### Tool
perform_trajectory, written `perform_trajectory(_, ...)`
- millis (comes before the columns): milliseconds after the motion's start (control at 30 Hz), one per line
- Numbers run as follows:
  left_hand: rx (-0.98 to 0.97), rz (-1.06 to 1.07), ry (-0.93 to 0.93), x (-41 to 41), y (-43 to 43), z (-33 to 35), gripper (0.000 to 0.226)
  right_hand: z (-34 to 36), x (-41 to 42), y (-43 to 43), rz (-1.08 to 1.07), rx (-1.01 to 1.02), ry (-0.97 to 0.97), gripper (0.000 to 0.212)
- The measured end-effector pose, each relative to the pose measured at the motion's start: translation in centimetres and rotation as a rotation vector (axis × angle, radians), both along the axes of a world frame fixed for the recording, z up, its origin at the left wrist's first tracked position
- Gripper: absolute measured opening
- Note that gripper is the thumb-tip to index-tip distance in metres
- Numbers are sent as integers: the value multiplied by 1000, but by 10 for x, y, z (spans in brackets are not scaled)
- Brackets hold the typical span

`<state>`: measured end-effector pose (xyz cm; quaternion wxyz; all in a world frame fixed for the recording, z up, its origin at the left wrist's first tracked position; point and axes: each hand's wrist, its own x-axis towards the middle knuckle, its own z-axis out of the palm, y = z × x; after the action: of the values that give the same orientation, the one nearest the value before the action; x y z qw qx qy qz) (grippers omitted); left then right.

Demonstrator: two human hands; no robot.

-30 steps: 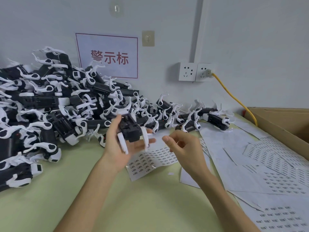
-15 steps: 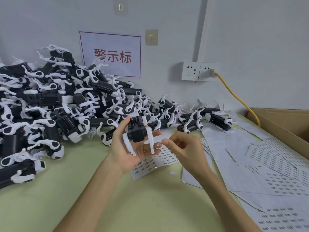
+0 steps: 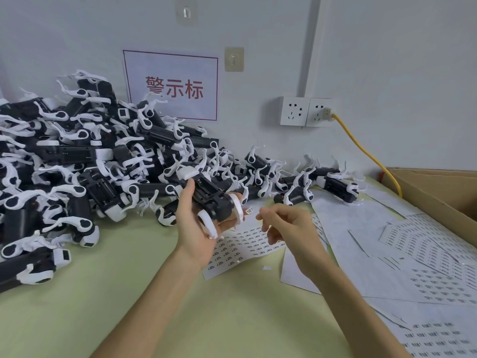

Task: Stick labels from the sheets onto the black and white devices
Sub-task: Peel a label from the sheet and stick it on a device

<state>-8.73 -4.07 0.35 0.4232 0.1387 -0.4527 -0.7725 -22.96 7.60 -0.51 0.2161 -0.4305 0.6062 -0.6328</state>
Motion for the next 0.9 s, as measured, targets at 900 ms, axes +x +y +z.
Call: perform_trajectory(900,-339,-70,-123,-4,20,-11,73,-8,-14,-1,81,213,-490,34)
